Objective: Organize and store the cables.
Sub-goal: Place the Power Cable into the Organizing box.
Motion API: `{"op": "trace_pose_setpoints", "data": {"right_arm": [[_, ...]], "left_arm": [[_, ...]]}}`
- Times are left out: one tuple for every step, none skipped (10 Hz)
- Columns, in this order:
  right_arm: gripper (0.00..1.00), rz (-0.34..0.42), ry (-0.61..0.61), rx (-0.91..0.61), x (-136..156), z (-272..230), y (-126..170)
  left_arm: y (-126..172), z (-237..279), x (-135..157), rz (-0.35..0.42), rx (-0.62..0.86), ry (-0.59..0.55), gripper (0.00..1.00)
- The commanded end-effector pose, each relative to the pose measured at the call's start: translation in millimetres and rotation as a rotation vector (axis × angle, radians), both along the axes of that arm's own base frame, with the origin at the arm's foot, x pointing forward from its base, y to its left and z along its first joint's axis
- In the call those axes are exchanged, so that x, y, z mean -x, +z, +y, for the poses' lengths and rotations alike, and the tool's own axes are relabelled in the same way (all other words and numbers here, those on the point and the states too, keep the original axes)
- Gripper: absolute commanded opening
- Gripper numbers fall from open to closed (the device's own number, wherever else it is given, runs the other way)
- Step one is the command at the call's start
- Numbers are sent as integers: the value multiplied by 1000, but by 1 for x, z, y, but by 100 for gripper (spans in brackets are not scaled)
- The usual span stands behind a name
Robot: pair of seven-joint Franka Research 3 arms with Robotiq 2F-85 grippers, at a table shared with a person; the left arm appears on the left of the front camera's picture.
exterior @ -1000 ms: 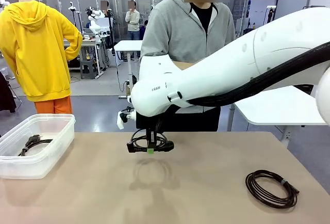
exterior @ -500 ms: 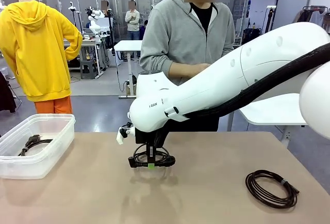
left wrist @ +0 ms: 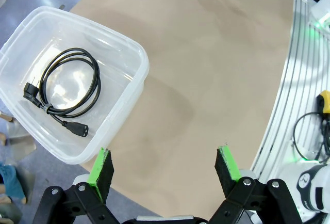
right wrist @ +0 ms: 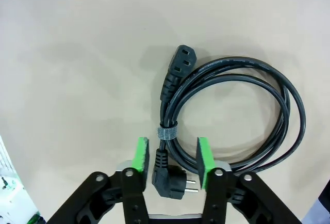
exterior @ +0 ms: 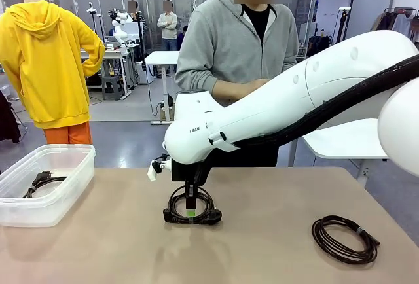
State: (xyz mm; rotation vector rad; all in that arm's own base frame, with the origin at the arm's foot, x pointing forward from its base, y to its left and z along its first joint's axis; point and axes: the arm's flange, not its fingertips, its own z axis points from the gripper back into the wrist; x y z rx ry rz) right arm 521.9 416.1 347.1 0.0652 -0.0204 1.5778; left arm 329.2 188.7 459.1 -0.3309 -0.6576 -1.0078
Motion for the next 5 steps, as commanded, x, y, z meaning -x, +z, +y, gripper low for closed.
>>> {"op": "trace_pose_setpoints", "data": {"right_arm": [[88,11,-27,-11,1,-1,8],[96,5,-31,-13,0,-3,9],[100,3,-29,-13,-1,-2,10],[100,5,-25,-13,-1,-1,9],[100,9,-23,-17,-2,-1,10]], "left_arm": [[2,-1,-3,1,14,22,100],[2,-1,-3,1,14,22,100],[2,-1,-3,1,14,22,100],[2,-1,-3,1,14,22,100],[2,-1,-3,1,14,22,100]]}}
